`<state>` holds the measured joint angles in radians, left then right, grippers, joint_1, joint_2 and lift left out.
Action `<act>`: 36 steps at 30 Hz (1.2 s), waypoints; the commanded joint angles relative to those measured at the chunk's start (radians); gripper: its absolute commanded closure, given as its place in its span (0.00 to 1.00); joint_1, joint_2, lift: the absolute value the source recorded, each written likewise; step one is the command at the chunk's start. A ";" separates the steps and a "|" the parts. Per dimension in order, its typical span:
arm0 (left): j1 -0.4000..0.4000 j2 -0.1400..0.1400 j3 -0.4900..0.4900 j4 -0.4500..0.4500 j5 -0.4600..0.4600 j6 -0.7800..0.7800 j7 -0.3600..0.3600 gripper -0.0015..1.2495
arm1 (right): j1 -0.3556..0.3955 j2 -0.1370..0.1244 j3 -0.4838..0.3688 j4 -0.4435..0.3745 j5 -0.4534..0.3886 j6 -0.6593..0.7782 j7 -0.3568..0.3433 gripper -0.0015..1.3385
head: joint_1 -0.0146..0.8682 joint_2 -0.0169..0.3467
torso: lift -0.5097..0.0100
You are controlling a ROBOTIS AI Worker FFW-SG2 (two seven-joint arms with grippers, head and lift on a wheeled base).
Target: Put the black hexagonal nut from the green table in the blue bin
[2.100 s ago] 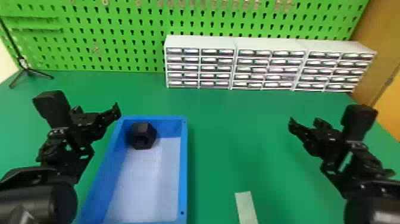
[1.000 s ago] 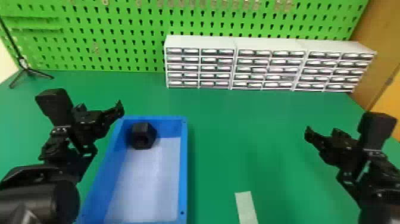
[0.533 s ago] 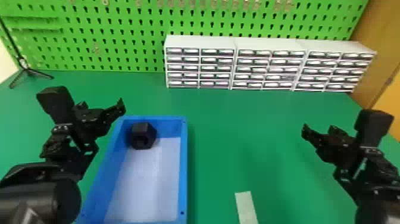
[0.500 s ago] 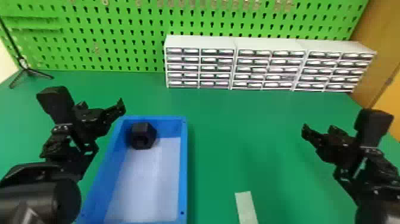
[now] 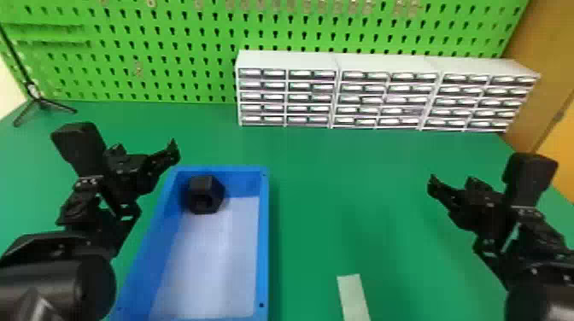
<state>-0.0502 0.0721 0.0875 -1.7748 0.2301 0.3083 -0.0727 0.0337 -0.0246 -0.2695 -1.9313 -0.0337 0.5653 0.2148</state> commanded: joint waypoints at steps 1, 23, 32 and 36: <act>0.001 0.000 -0.002 0.000 0.000 0.000 -0.001 0.08 | 0.000 0.000 0.004 0.000 -0.002 0.001 0.000 0.36 | 0.80 0.07 | 0.79; 0.001 0.000 -0.002 0.000 0.002 0.000 -0.001 0.08 | -0.003 0.000 0.013 0.003 -0.005 0.001 0.000 0.36 | 0.80 0.07 | 0.79; 0.001 0.000 -0.002 0.000 0.003 0.000 -0.001 0.08 | -0.006 0.000 0.015 0.003 -0.008 0.002 0.000 0.36 | 0.80 0.07 | 0.79; 0.001 0.000 -0.002 0.000 0.003 0.000 -0.001 0.08 | -0.008 0.000 0.015 0.003 -0.006 0.002 0.000 0.36 | 0.80 0.07 | 0.79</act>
<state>-0.0491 0.0721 0.0859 -1.7748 0.2329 0.3083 -0.0736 0.0273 -0.0245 -0.2549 -1.9282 -0.0414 0.5676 0.2148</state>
